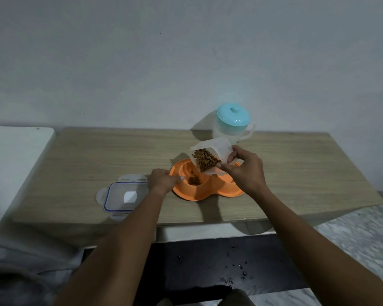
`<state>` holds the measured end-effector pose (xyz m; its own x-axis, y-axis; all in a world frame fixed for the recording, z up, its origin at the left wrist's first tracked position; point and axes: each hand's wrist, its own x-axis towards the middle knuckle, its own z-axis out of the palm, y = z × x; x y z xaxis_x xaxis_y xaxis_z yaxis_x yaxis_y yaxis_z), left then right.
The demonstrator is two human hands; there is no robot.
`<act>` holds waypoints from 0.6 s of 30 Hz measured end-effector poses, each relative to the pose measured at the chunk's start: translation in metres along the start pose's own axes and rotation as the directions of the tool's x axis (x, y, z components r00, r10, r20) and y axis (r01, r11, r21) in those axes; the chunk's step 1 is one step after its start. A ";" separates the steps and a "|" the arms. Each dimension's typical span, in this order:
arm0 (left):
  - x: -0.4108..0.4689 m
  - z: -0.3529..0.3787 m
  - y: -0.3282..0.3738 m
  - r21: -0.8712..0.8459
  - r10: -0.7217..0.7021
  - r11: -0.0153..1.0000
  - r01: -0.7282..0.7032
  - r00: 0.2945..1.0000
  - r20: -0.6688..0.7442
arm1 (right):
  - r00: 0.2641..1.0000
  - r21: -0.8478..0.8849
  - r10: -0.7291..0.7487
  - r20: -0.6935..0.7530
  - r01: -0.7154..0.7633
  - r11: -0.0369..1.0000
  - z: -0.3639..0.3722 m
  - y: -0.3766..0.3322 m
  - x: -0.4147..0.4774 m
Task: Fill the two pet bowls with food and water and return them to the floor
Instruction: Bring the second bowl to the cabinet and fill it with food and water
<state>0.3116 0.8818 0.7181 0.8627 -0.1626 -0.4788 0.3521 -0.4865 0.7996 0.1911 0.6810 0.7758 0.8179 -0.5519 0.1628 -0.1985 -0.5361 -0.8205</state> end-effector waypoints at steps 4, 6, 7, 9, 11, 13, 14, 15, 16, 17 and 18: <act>0.002 -0.001 -0.002 0.004 0.007 1.000 -0.007 1.000 0.009 | 1.000 -0.001 -0.012 -0.009 0.012 1.000 0.002 -0.002 -0.002; 0.002 0.000 -0.003 0.005 0.008 1.000 -0.008 1.000 0.008 | 1.000 0.004 -0.008 -0.009 0.008 1.000 0.003 -0.003 -0.002; 0.002 0.000 -0.002 0.011 0.012 1.000 -0.012 1.000 0.007 | 1.000 0.014 -0.005 -0.012 0.005 1.000 0.004 -0.003 -0.001; 0.002 0.000 -0.002 0.014 0.014 1.000 -0.014 1.000 0.005 | 1.000 0.024 -0.002 -0.012 0.002 1.000 0.004 -0.002 -0.001; 0.001 -0.001 -0.001 0.007 0.011 1.000 -0.011 1.000 0.004 | 1.000 0.026 0.001 -0.007 -0.001 1.000 0.003 -0.002 -0.001; 0.001 -0.001 -0.001 0.009 0.012 1.000 -0.012 1.000 0.007 | 1.000 0.026 -0.002 -0.004 0.002 1.000 0.002 -0.003 -0.001; 0.001 -0.001 -0.001 0.012 0.012 1.000 -0.012 1.000 0.009 | 1.000 0.022 -0.004 -0.005 0.005 1.000 0.002 -0.003 -0.001; 0.001 -0.001 -0.001 0.013 0.012 1.000 -0.012 1.000 0.008 | 1.000 0.014 -0.007 -0.006 0.007 1.000 0.002 -0.004 -0.001; 0.000 -0.001 -0.001 0.016 0.011 1.000 -0.011 1.000 0.007 | 1.000 0.003 -0.008 -0.005 0.008 1.000 0.002 -0.005 -0.001; 0.000 -0.001 -0.001 0.017 0.013 1.000 -0.013 1.000 0.005 | 1.000 -0.005 -0.007 -0.001 0.007 1.000 0.002 -0.005 -0.001; 0.001 -0.001 -0.001 0.018 0.016 1.000 -0.016 1.000 0.001 | 1.000 -0.006 -0.003 0.001 0.003 1.000 0.003 -0.005 -0.001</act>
<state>0.3120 0.8827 0.7172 0.8681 -0.1712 -0.4659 0.3314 -0.4989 0.8008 0.1929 0.6862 0.7783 0.8193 -0.5491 0.1648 -0.1990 -0.5419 -0.8166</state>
